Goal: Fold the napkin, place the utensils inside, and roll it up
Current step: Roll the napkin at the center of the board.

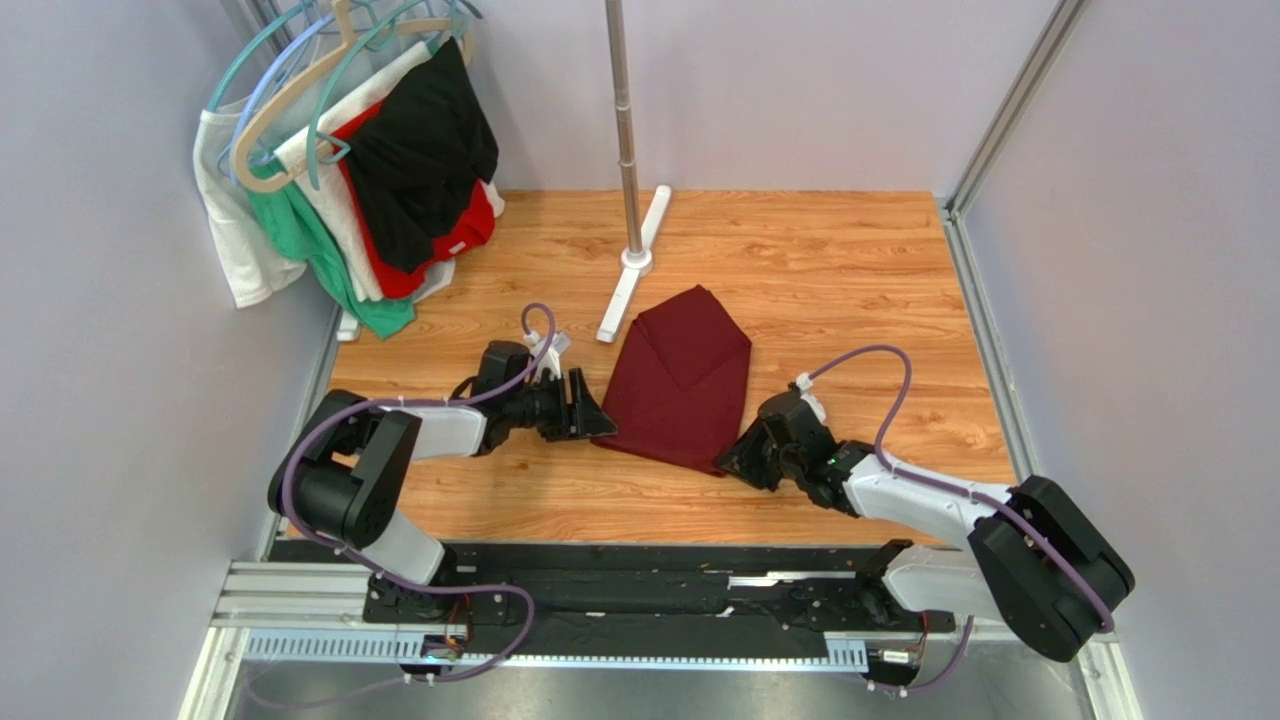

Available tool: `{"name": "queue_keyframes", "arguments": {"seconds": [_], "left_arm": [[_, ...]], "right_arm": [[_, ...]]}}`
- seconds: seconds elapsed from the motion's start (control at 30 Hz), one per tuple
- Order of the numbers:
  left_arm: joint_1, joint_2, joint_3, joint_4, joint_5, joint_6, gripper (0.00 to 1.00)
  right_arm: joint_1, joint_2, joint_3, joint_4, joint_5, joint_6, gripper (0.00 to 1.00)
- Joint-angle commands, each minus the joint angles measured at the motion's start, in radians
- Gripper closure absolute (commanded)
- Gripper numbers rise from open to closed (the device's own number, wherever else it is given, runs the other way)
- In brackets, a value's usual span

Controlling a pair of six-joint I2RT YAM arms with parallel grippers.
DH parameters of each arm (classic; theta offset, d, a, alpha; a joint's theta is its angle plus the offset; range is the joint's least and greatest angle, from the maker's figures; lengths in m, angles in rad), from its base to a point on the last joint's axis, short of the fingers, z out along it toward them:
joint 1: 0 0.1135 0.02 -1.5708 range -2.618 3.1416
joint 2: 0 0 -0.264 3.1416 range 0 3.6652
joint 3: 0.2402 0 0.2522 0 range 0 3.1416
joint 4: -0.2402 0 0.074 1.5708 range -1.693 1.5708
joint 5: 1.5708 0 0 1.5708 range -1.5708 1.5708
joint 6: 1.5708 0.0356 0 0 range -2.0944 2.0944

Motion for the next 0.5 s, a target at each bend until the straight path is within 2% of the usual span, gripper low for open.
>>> {"name": "queue_keyframes", "arguments": {"seconds": [0.0, 0.17, 0.27, 0.33, 0.4, 0.43, 0.47], "left_arm": [[-0.009, 0.028, 0.021, 0.009, -0.026, 0.021, 0.42], [-0.014, 0.031, 0.013, 0.009, -0.029, 0.023, 0.53], [-0.015, 0.034, 0.014, 0.011, -0.024, 0.023, 0.66], [-0.017, 0.039, 0.016, 0.014, -0.02, 0.019, 0.69], [-0.018, 0.047, 0.024, 0.014, -0.015, 0.016, 0.77], [-0.018, 0.047, 0.027, 0.014, -0.01, 0.016, 0.78], [-0.018, 0.048, 0.039, 0.002, -0.007, 0.016, 0.78]], "right_arm": [[-0.014, 0.011, 0.003, -0.054, 0.052, -0.019, 0.8], [-0.017, 0.008, 0.003, -0.057, 0.052, -0.028, 0.8], [-0.018, 0.003, 0.006, -0.068, 0.063, -0.043, 0.79], [-0.017, -0.014, 0.017, -0.089, 0.072, -0.069, 0.77], [-0.017, -0.034, 0.024, -0.109, 0.085, -0.111, 0.68], [-0.018, -0.061, 0.032, -0.132, 0.089, -0.129, 0.64], [-0.017, -0.075, 0.041, -0.145, 0.091, -0.152, 0.51]]}}
